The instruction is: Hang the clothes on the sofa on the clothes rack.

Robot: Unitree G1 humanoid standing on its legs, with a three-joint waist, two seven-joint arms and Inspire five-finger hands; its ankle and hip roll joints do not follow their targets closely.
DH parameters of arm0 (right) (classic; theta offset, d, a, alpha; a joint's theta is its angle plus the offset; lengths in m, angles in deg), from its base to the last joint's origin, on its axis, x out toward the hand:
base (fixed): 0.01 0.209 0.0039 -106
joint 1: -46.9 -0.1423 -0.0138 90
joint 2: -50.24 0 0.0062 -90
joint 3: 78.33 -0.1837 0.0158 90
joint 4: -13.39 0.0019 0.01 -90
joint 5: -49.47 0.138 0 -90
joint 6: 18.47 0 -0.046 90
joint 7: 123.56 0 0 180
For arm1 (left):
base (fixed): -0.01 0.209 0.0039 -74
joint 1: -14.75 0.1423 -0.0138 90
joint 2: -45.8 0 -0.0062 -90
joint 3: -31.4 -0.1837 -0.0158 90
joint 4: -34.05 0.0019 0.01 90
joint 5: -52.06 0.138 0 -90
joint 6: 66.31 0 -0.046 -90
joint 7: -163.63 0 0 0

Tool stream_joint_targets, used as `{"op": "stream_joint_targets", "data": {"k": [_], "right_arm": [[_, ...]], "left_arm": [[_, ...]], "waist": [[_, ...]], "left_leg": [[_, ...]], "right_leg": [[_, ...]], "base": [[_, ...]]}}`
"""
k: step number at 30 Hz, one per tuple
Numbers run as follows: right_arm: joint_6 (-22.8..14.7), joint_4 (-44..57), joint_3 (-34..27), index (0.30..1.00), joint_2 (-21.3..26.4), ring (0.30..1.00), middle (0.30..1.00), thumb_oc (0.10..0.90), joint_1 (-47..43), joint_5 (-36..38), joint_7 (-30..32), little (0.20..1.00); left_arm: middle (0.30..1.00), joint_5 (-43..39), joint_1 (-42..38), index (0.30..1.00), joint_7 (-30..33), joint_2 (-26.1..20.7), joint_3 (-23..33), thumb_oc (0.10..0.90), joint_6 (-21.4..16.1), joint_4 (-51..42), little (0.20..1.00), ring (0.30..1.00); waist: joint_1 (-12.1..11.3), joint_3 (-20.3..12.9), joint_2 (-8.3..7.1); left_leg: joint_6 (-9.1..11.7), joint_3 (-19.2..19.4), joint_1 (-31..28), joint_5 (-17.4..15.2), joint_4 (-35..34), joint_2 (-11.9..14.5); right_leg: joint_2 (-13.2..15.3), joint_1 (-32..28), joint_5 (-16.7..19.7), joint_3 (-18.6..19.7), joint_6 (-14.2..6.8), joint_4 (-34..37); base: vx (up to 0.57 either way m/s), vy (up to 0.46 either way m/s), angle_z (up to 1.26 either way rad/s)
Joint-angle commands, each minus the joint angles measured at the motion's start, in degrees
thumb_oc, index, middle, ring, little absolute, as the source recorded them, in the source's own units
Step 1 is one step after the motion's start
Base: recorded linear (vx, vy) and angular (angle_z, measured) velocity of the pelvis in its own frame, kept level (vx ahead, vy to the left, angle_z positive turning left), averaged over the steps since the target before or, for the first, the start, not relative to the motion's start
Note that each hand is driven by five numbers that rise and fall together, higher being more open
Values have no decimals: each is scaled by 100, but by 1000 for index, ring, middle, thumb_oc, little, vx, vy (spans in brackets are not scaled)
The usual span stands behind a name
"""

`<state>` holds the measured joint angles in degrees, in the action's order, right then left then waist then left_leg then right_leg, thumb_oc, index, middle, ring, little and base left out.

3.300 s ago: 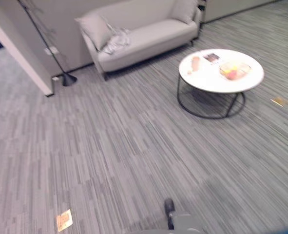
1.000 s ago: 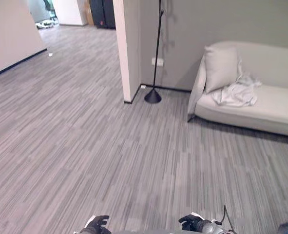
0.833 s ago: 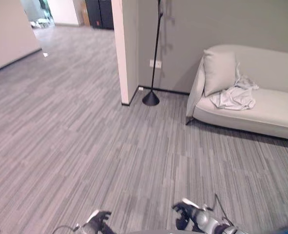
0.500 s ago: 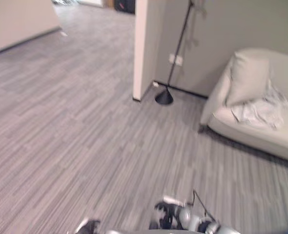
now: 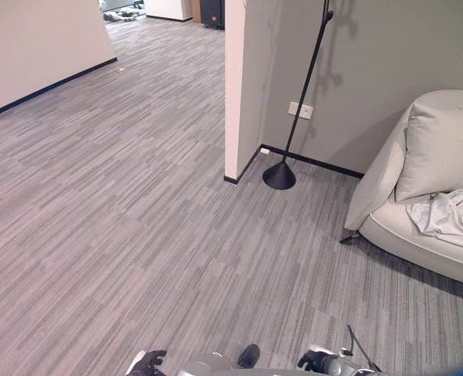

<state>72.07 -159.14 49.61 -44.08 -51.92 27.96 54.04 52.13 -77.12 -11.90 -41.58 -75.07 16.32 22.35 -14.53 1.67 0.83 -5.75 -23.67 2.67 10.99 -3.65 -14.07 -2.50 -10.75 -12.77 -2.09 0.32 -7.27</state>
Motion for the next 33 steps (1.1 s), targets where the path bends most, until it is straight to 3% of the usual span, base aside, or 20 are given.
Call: {"op": "stream_joint_targets", "data": {"k": [1, 2, 3, 4, 5, 7, 9, 10, 12, 19, 22, 24, 25, 26, 27, 28, 29, 30, 32, 33], "right_arm": [[-161, 463, 115, 900, -4, 900, 900, 800, -59, 184, -4, 900], [-185, 548, 100, 900, 12, 900, 900, 800, -71, 190, 44, 900], [-222, 635, 118, 900, -27, 900, 900, 800, -91, 182, 143, 900], [-222, 634, 117, 900, -30, 900, 900, 800, -90, 182, 144, 900], [-239, 629, 86, 900, -22, 900, 900, 800, -117, 239, 213, 900], [-222, 608, 62, 900, -14, 900, 900, 800, -151, 278, 224, 900], [-195, 550, -25, 900, -23, 900, 900, 800, -186, 393, 232, 900], [-195, 550, -26, 900, -24, 900, 900, 800, -188, 393, 232, 900], [-88, 355, -332, 900, -56, 900, 900, 800, -119, 616, 249, 900], [-32, 286, -773, 900, -61, 900, 900, 800, 272, 1014, 126, 900], [-5, 332, -947, 900, 52, 900, 900, 800, 440, 1211, 24, 900], [27, 268, -984, 900, 78, 900, 900, 800, 486, 1209, 9, 900], [26, 266, -985, 900, 77, 900, 900, 800, 485, 1209, 9, 900], [38, 188, -1021, 900, 111, 900, 900, 800, 479, 1250, -23, 900], [37, 188, -1020, 900, 110, 900, 900, 800, 478, 1250, -23, 900], [30, 126, -1106, 900, 90, 900, 900, 800, 428, 1318, -9, 900], [28, 122, -1107, 900, 83, 900, 900, 800, 426, 1317, -8, 900], [-9, 55, -1104, 900, 59, 900, 900, 800, 364, 1272, -22, 900], [-60, -27, -1054, 900, 114, 900, 900, 800, 333, 1217, 43, 900], [-60, -28, -1051, 900, 113, 900, 900, 800, 332, 1217, 43, 900]], "left_arm": [[900, -276, -11, 900, -33, -56, 122, 800, -19, 403, 900, 900], [900, -312, -11, 900, -37, -32, 97, 800, -16, 380, 900, 900], [900, -259, 23, 900, -13, -17, 23, 800, -36, 310, 900, 900], [900, -259, 25, 900, -12, -19, 22, 800, -35, 309, 900, 900], [900, -190, 22, 900, 6, -76, -69, 800, -79, 232, 900, 900], [900, -189, 21, 900, 20, -105, -62, 800, -98, 192, 900, 900], [900, -235, -21, 900, 91, -169, 16, 800, -129, 190, 900, 900], [900, -235, -23, 900, 91, -169, 16, 800, -129, 190, 900, 900], [900, -334, -108, 900, 209, -214, 207, 800, -162, 255, 900, 900], [900, -115, -83, 900, 151, -204, 127, 800, -187, 457, 900, 900], [900, -96, -99, 900, 33, -239, -43, 800, -204, 544, 900, 900], [900, -220, -145, 900, 13, -267, -53, 800, -234, 483, 900, 900], [900, -222, -144, 900, 12, -268, -54, 800, -231, 480, 900, 900], [900, -401, -264, 900, 49, -325, -57, 800, -221, 396, 900, 900], [900, -402, -264, 900, 49, -325, -57, 800, -220, 395, 900, 900], [900, -506, -375, 900, 75, -401, 21, 800, -243, 268, 900, 900], [900, -506, -373, 900, 75, -408, 20, 800, -240, 264, 900, 900], [900, -624, -331, 900, 146, -453, 155, 800, -255, 274, 900, 900], [900, -729, -328, 900, 263, -450, 260, 800, -280, 332, 900, 900], [900, -728, -327, 900, 263, -450, 262, 800, -280, 332, 900, 900]], "waist": [[-49, 281, 68], [56, 391, 84], [89, 454, 45], [95, 463, 55], [123, 491, 39], [132, 495, 20], [136, 503, 30], [132, 501, 37], [-16, 524, 7], [-157, 432, 36], [-50, 289, 76], [11, 216, 124], [20, 213, 126], [60, 194, 112], [63, 190, 111], [22, 155, 10], [44, 151, 12], [54, 166, -58], [90, 219, -150], [105, 217, -149]], "left_leg": [[-322, -260, -606, -1149, 256, -182], [-383, -267, -657, -1188, 345, -220], [-388, -237, -821, -1304, 370, -173], [-385, -246, -842, -1312, 368, -159], [-334, -134, -980, -1418, 316, 35], [-310, -111, -1006, -1432, 283, 95], [-234, -137, -1089, -1546, 258, 232], [-233, -131, -1080, -1546, 269, 237], [-258, -305, -952, -1900, 748, 198], [-146, -724, -1135, -2072, 823, 450], [77, -880, -1271, -1975, 516, 813], [195, -976, -1368, -1926, 288, 1103], [199, -988, -1373, -1914, 266, 1114], [359, -1132, -1381, -1722, 61, 1402], [362, -1135, -1380, -1717, 49, 1409], [597, -1071, -1229, -1592, -7, 1704], [608, -1093, -1240, -1597, -30, 1731], [838, -994, -1145, -1300, -134, 2144], [967, -963, -896, -591, -104, 2358], [969, -976, -896, -582, -119, 2364]], "right_leg": [[598, 1784, 1206, 121, -337, -3009], [660, 2133, 1216, 182, -231, -3633], [849, 2290, 963, 54, -10, -3660], [840, 2256, 963, 37, 0, -3635], [700, 2178, 849, -97, 17, -2742], [591, 2176, 869, -66, -47, -2309], [322, 1926, 1119, 171, -236, -770], [314, 1904, 1157, 172, -238, -713], [663, 1747, 1797, 561, -446, 1000], [1337, 1755, 2169, 148, -527, 1227], [1800, 1631, 2755, -219, -646, 1225], [1856, 1538, 2856, -302, -725, 1053], [1854, 1540, 2851, -313, -725, 1044], [1860, 1733, 2741, -191, -711, 333], [1859, 1751, 2723, -190, -708, 303], [1753, 1604, 1618, -446, -645, 57], [1743, 1608, 1556, -474, -630, 7], [1544, 1726, 766, -647, -474, -738], [1397, 1672, 504, -824, -321, -840], [1398, 1669, 502, -837, -320, -840]], "base": [[89, 168, -32], [216, 143, -43], [183, 86, -30], [283, -48, -21], [134, -77, -15], [149, -111, -31], [170, -118, -39], [217, -91, -36], [296, -109, -26], [295, -131, 12], [457, -318, 46], [357, -354, 43], [317, -541, 43], [216, -408, 43], [438, -952, 60], [233, -560, 67], [433, -1213, 75], [262, -933, 45], [238, -917, 48], [103, -681, 84]]}}
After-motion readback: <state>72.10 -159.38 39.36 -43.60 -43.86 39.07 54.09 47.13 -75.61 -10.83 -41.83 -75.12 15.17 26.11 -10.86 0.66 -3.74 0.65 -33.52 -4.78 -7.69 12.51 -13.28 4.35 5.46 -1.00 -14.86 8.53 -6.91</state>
